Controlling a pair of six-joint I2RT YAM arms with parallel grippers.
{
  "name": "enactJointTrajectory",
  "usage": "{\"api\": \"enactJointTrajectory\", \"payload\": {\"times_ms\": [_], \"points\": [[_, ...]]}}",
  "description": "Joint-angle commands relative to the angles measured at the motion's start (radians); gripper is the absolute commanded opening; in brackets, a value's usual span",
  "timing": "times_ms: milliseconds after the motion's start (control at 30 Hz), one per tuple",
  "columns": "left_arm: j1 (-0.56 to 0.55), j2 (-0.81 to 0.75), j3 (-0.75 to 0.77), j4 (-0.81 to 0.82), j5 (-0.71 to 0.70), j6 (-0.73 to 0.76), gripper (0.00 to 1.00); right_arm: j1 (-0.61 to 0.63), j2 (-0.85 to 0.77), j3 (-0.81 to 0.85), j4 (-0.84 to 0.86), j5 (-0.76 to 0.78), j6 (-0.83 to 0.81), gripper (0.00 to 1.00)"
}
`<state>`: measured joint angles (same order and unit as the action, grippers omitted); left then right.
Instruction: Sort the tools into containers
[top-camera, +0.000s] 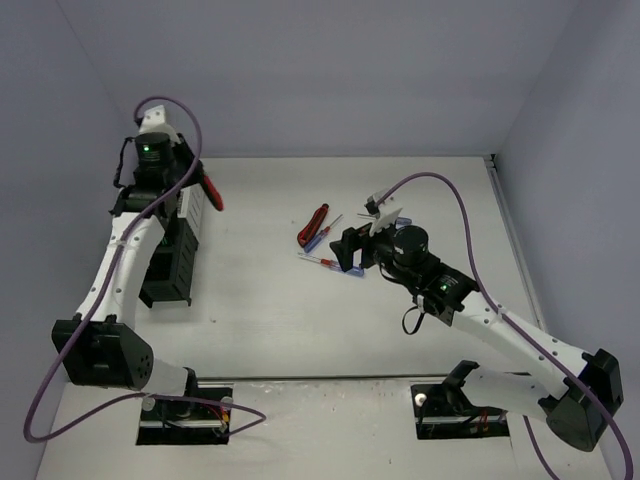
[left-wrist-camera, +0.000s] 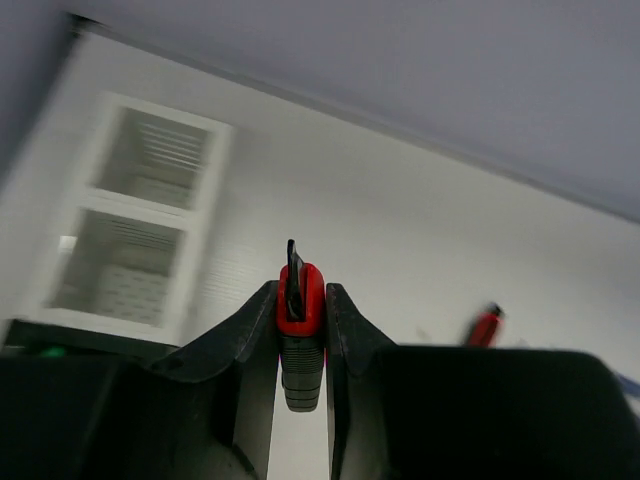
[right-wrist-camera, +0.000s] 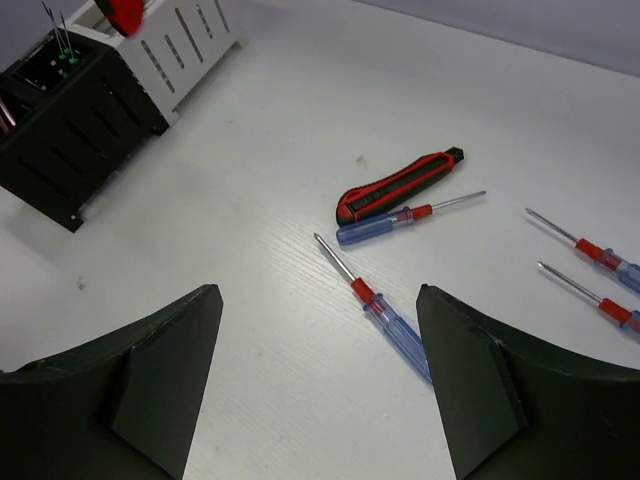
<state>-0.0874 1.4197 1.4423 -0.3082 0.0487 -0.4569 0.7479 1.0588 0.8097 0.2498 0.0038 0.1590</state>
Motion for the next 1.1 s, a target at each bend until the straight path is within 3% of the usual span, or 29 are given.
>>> {"api": "enactJointTrajectory", "payload": {"times_ms": [0,200,467,600,833,1067], "points": [[0.116,-0.028,0.043,0.097,-0.241,0.118,0.0,0.005,-0.024,-0.037,0.042,0.021,0.036,0.75],[0.249,0.098,0.062,0.194,-0.26,0.086,0.0,0.005,-0.005,-0.07,0.043,0.004,0.056,0.75],[0.282,0.214,0.071,0.325,-0.24,0.075,0.01,0.005,0.009,-0.087,0.04,-0.024,0.06,0.75],[0.279,0.252,0.044,0.377,-0.213,0.079,0.1,0.007,0.05,-0.08,0.04,-0.031,0.059,0.75],[0.279,0.202,0.017,0.33,-0.191,0.096,0.46,0.007,0.083,-0.067,0.039,-0.009,0.077,0.74],[0.217,0.12,0.137,0.073,-0.157,0.183,0.51,0.006,0.089,-0.089,0.039,0.005,0.115,0.74]]}}
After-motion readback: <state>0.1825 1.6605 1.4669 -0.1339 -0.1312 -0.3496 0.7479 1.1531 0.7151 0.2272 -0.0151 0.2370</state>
